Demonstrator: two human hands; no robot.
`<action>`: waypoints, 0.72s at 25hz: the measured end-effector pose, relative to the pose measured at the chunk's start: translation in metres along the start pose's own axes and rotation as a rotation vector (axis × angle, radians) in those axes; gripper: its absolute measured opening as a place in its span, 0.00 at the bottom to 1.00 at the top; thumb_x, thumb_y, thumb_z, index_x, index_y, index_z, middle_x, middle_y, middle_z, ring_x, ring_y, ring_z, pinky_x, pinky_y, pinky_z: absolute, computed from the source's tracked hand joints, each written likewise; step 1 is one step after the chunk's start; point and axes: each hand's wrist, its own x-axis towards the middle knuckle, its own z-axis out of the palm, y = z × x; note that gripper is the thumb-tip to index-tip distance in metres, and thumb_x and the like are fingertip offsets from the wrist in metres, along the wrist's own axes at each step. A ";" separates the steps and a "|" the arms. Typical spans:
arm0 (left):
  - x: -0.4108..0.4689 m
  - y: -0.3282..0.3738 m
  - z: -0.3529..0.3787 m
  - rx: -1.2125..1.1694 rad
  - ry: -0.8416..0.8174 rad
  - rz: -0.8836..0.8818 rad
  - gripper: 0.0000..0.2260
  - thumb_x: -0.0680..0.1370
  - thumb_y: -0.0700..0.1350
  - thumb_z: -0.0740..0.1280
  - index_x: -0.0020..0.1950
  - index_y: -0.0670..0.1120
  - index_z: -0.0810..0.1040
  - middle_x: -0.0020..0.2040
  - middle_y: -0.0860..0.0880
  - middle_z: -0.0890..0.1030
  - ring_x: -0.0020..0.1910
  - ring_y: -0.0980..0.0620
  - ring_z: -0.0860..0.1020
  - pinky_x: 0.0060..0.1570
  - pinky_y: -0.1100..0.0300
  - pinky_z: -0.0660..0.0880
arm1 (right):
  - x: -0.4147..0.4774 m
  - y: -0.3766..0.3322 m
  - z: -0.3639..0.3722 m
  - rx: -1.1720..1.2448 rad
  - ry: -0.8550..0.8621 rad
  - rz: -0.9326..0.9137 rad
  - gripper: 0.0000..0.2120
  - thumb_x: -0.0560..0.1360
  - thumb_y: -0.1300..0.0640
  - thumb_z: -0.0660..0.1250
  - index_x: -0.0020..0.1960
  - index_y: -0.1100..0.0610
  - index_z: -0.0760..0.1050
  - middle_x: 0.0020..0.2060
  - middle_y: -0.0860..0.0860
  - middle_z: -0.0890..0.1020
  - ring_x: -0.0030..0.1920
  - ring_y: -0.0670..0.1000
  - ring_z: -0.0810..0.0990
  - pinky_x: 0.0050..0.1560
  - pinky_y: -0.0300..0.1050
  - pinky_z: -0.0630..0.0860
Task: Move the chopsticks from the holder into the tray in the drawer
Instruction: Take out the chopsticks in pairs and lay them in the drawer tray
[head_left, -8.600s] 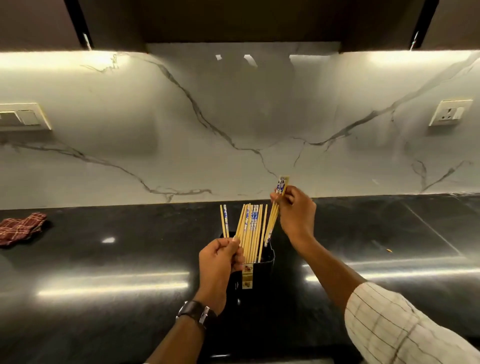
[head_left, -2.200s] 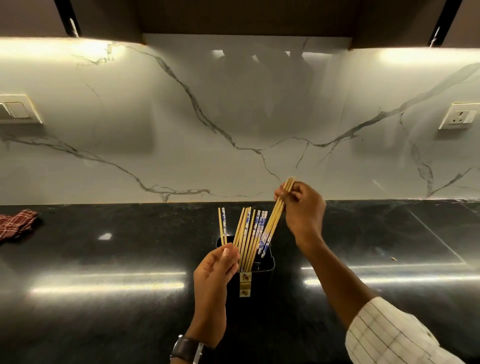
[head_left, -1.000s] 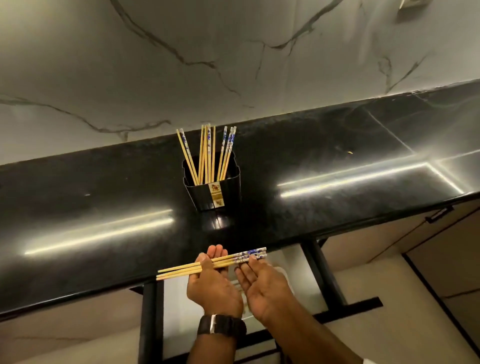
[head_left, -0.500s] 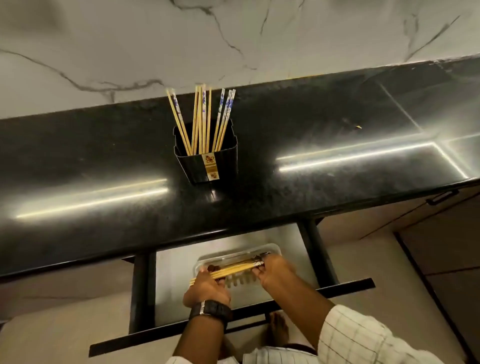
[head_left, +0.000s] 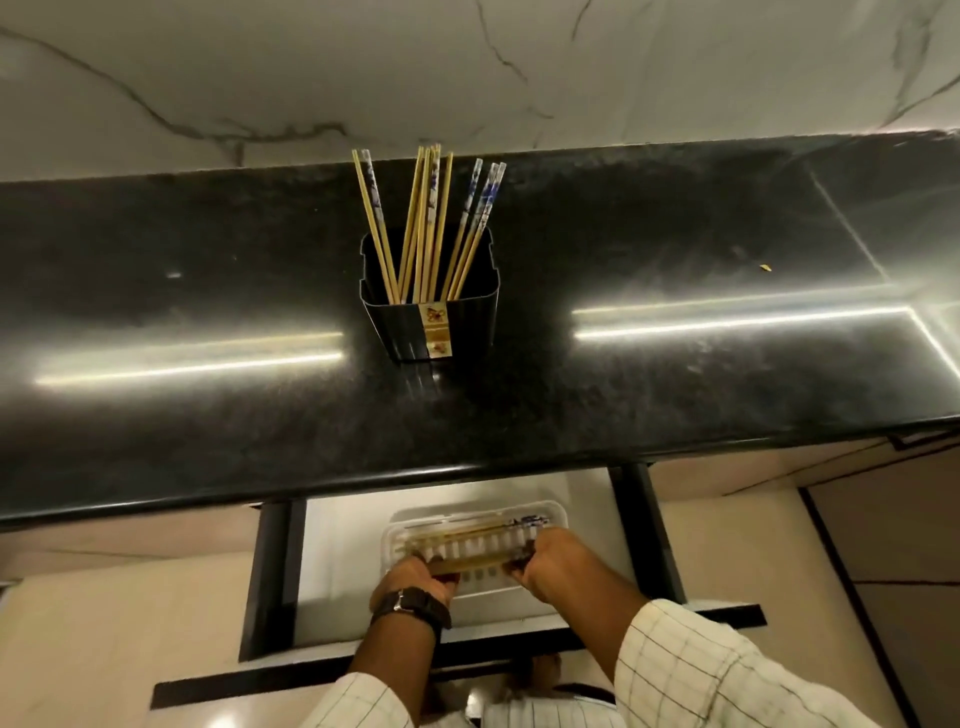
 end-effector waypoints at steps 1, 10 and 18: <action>0.000 0.003 0.002 0.006 0.009 -0.020 0.19 0.86 0.39 0.55 0.78 0.42 0.69 0.68 0.38 0.77 0.69 0.39 0.73 0.62 0.39 0.72 | -0.003 -0.003 0.005 -0.089 0.017 0.036 0.10 0.83 0.62 0.64 0.60 0.64 0.80 0.49 0.64 0.84 0.45 0.63 0.84 0.56 0.60 0.82; -0.036 0.019 0.017 -0.048 -0.046 -0.112 0.21 0.84 0.50 0.60 0.78 0.47 0.69 0.76 0.41 0.72 0.72 0.38 0.72 0.69 0.39 0.68 | -0.025 -0.015 0.014 -0.178 -0.092 0.045 0.12 0.87 0.62 0.56 0.55 0.64 0.77 0.44 0.61 0.81 0.52 0.60 0.83 0.63 0.55 0.78; -0.109 0.052 0.007 -0.447 0.032 0.228 0.10 0.81 0.45 0.55 0.53 0.44 0.75 0.52 0.43 0.71 0.34 0.50 0.68 0.32 0.57 0.65 | -0.086 -0.033 -0.016 -0.051 -0.356 -0.152 0.08 0.83 0.66 0.64 0.56 0.70 0.78 0.48 0.63 0.84 0.50 0.59 0.86 0.49 0.48 0.86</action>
